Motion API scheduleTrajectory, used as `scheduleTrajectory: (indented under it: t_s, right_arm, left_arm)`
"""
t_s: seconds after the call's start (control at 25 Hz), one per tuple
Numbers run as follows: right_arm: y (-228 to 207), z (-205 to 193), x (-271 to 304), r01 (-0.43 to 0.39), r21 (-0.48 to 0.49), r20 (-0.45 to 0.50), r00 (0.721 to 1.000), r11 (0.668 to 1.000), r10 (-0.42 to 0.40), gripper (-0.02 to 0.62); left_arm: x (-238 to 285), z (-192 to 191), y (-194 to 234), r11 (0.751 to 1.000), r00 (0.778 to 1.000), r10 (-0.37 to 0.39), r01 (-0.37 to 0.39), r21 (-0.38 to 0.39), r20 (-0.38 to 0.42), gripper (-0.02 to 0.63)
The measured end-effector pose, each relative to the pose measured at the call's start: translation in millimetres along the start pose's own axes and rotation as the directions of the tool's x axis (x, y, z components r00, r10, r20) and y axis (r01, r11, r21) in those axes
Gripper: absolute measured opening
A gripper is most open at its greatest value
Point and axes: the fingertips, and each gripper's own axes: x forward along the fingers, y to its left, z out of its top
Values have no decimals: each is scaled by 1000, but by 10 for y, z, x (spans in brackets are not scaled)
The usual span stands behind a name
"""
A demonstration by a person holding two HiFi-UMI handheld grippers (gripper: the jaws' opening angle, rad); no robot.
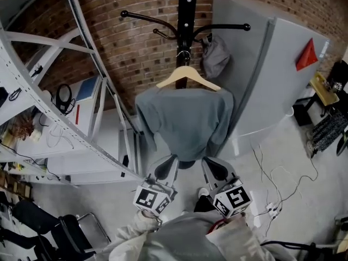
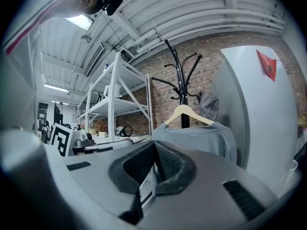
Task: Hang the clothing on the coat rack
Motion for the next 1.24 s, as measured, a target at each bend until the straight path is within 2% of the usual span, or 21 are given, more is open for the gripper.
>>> scheduleTrajectory:
  t_s: [0.28,1.0,1.24]
  right_arm:
    - [34,-22,-207,21,-4,-6,1000,1000,-21,21]
    - [-499,80,-200,-85,1,30,996,996,85,21]
    - [-652,82,-142,-114,5,23,993,993,114,21]
  left_arm:
    - [-132,-118,-199,1000,1000,-2,2,-2,-14,9]
    - [355,-267,-378,990,989,130,-126,58,-64,9]
    - [501,-399,-358,988,988,142,-138,73,-58,9]
